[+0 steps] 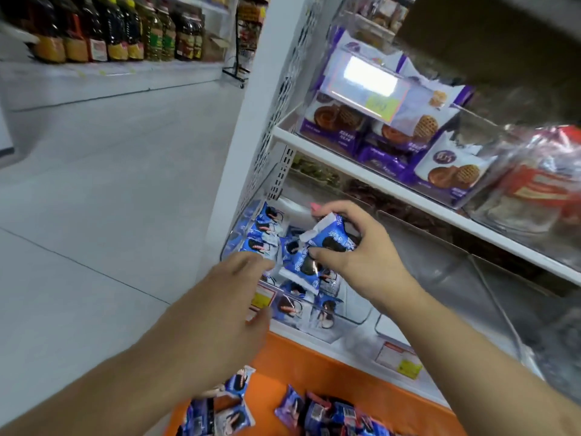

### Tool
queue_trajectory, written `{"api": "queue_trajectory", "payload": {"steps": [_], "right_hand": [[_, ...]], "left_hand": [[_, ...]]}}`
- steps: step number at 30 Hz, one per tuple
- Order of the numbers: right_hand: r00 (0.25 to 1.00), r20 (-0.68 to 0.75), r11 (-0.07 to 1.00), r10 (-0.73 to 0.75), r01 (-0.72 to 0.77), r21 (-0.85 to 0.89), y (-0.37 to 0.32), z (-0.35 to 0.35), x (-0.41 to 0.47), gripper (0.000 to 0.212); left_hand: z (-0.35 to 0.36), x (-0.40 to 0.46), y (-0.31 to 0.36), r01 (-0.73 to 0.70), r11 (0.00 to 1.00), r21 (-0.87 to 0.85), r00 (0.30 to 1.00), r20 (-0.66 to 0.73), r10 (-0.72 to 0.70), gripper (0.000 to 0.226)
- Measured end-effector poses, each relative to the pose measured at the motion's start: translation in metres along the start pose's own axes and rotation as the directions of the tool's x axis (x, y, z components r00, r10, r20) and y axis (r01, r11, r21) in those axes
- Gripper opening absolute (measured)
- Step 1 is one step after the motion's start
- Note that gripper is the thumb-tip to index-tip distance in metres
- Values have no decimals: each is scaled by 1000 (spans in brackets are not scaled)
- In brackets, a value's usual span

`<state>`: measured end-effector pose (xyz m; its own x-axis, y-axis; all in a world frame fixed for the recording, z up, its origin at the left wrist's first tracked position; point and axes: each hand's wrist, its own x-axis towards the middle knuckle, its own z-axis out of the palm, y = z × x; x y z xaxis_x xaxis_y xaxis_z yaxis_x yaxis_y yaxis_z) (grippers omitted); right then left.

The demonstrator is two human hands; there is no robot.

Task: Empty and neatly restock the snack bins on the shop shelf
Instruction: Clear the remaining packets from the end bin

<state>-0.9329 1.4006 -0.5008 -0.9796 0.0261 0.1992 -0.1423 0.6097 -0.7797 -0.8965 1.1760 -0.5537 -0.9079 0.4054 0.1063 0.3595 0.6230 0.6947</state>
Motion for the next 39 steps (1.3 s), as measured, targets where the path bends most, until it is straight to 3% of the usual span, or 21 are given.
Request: {"api": "queue_trajectory", "payload": {"steps": [3, 5, 6, 10, 13, 15, 18, 22, 25, 29, 31, 32, 35, 39], "right_hand": [[997, 37, 996, -61, 58, 70, -25, -14, -55, 53], [996, 62, 991, -60, 52, 127, -30, -21, -90, 55], [997, 62, 990, -51, 42, 133, -29, -25, -105, 56], [1000, 0, 998, 21, -21, 51, -12, -44, -158, 61], [994, -39, 994, 101, -100, 43, 1, -57, -194, 65], [993, -56, 994, 107, -107, 6, 7, -63, -216, 67], [992, -43, 992, 119, -120, -31, 16, -65, -244, 82], [983, 15, 983, 181, -181, 1, 31, -61, -271, 90], [968, 51, 968, 247, -249, 33, 39, -59, -288, 92], [936, 125, 926, 328, -345, 154, 53, -67, -301, 90], [909, 144, 873, 391, -415, 254, 59, -82, -302, 80], [899, 141, 860, 414, -437, 262, 62, -90, -302, 74], [863, 177, 870, 473, -489, 59, 76, -111, -301, 72], [718, 268, 757, 642, -538, -370, 91, -119, -299, 95]], "left_hand": [[-3, -9, 31, 109, 908, -404, 994, 73, -87, 58], [6, -17, 50, 275, 707, -652, 955, 272, -121, 51], [10, -22, 57, 330, 633, -700, 937, 327, -126, 48], [30, -41, 82, 434, 553, -711, 899, 376, -223, 47], [43, -53, 104, 497, 388, -776, 866, 473, -163, 56], [55, -65, 124, 484, 452, -749, 866, 486, -122, 59], [84, -82, 141, 469, 552, -689, 875, 447, -186, 56], [117, -100, 143, 511, 512, -691, 859, 393, -327, 51], [134, -108, 142, 589, 457, -667, 808, 484, -335, 61], [147, -105, 142, 615, 482, -624, 788, 506, -352, 71], [150, -101, 142, 597, 551, -583, 800, 479, -361, 73], [150, -98, 142, 570, 630, -527, 817, 443, -369, 67], [143, -93, 137, 423, 855, -300, 890, 315, -330, 49], [132, -84, 119, 333, 933, -137, 910, 307, -280, 48]]}}
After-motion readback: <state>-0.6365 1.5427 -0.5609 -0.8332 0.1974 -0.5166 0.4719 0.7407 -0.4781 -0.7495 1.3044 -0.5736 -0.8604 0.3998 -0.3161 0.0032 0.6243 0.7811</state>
